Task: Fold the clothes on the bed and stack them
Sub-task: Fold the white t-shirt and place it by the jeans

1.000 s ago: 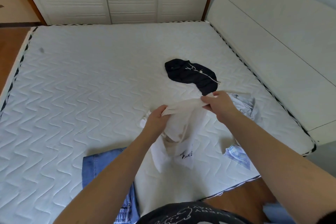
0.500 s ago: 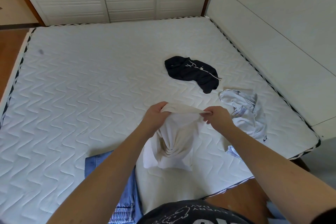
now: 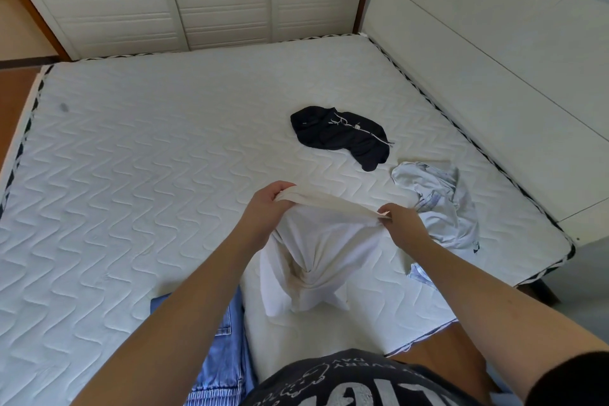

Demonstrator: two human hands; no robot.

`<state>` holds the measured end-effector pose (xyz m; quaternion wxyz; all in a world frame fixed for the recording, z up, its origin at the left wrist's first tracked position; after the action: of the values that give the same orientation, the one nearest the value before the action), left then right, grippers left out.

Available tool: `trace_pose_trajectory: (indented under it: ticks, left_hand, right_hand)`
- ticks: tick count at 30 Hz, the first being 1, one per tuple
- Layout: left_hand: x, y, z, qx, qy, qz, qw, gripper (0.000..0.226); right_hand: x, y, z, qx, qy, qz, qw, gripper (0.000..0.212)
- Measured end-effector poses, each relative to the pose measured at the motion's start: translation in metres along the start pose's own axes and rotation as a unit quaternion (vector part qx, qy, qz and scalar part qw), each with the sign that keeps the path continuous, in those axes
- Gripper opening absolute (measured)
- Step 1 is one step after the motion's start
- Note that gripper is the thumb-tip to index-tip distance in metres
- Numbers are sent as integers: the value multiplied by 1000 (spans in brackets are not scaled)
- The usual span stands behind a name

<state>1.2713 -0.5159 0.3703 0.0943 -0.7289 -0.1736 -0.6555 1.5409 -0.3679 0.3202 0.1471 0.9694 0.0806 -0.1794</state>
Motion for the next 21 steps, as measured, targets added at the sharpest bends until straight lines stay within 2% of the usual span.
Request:
trace_pose_trajectory:
  ticks: [5,9,13,16,18,20,21]
  left_hand:
    - [1,-7,-7,-9,-59,30,998,27]
    - [-5,-7,-1,-77,-122,48,988,33]
    - [-6,-11,4,-80,-141,40,986,32]
    - [4,-12,13,-88,-100,28,991,34]
    - [14,-12,20,-85,-57,22,994,37]
    - [26,-13,26,-75,-22,22,997,42]
    - [33,-14,28,-74,-9,23,997,42]
  right_hand:
    - [1,-1,-2,-16,-44,4,999,19]
    - [-10,4,-18,-30,-201,13,979,29]
    - [-43,15,-34,-48,-346,-23,937,42]
    - [-77,30,-26,-86,-293,-73,950,40]
    - [-95,42,-10,-114,-192,-100,970,32]
    - [-108,56,19,-168,-93,-125,973,24]
    - [-114,64,32,-190,-52,-136,971,34]
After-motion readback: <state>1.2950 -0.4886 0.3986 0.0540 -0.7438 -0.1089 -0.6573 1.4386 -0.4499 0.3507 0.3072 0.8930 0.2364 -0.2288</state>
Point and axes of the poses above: each hand's wrist, its own y-axis away from the middle knuckle, its own z-axis out of the palm, x = y × z, the point moved 10 cm from there along -y, towards the middle knuckle, and after that the axes turned 9 degrees about z, right-handed, at the moved point
